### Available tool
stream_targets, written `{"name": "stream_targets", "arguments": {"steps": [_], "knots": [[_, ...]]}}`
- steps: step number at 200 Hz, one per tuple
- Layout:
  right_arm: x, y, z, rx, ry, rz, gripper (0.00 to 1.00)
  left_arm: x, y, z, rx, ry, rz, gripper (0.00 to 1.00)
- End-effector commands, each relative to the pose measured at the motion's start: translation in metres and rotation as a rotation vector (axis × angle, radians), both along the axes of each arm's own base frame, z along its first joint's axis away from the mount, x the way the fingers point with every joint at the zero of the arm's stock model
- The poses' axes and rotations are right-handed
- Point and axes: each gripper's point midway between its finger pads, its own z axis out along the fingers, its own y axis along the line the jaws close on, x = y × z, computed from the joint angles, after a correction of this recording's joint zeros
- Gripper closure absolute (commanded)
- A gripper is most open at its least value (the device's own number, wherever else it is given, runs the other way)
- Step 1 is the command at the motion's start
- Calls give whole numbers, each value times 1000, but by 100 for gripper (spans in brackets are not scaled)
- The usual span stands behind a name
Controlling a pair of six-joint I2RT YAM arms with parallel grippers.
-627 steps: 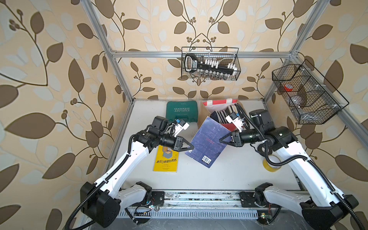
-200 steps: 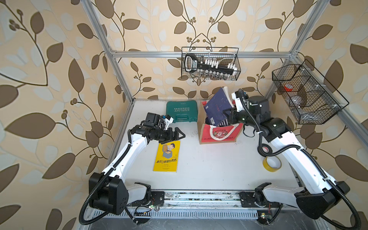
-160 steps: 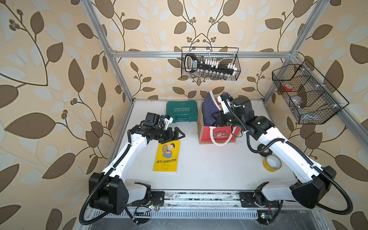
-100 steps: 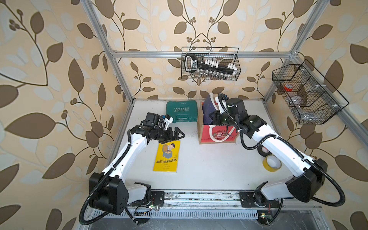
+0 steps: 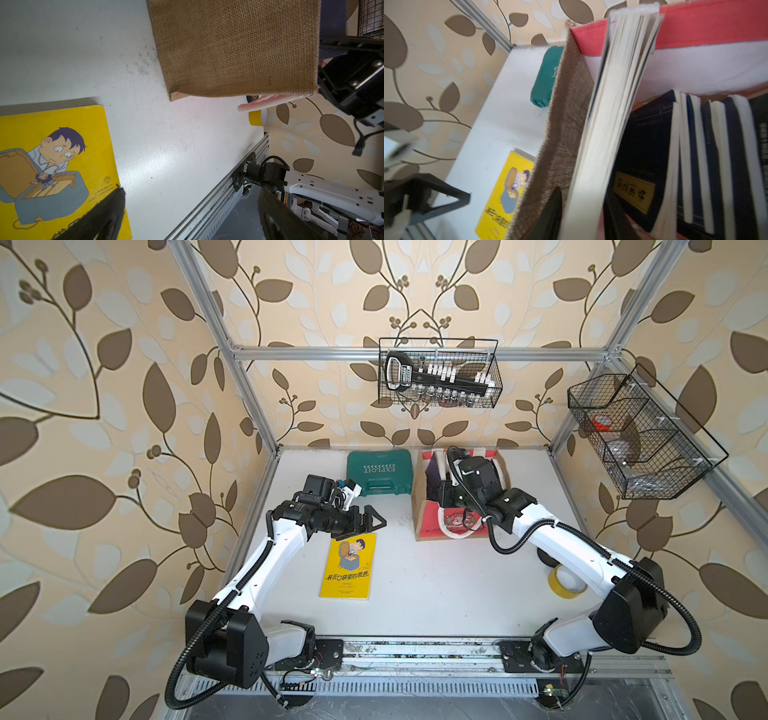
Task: Put the books into the canvas bag
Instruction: Place the book in the canvas bag.
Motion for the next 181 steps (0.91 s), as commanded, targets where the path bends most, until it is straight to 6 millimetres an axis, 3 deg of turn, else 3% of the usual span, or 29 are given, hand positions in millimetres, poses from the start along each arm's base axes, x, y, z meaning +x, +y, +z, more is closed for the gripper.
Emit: {"name": "stream_targets", "arguments": {"steps": [1, 60, 109, 145, 181], "knots": [[-3, 6, 21, 52, -57, 17, 56, 4, 2, 17, -24, -41, 10, 1], [-3, 3, 34, 48, -90, 24, 44, 5, 3, 16, -26, -40, 15, 1], [4, -15, 50, 47, -119, 2, 37, 5, 5, 16, -20, -42, 25, 1], [10, -28, 51, 45, -114, -4, 34, 9, 9, 15, -14, -38, 44, 1], [7, -29, 58, 51, -131, 33, 28, 13, 14, 12, -11, -28, 70, 1]]}}
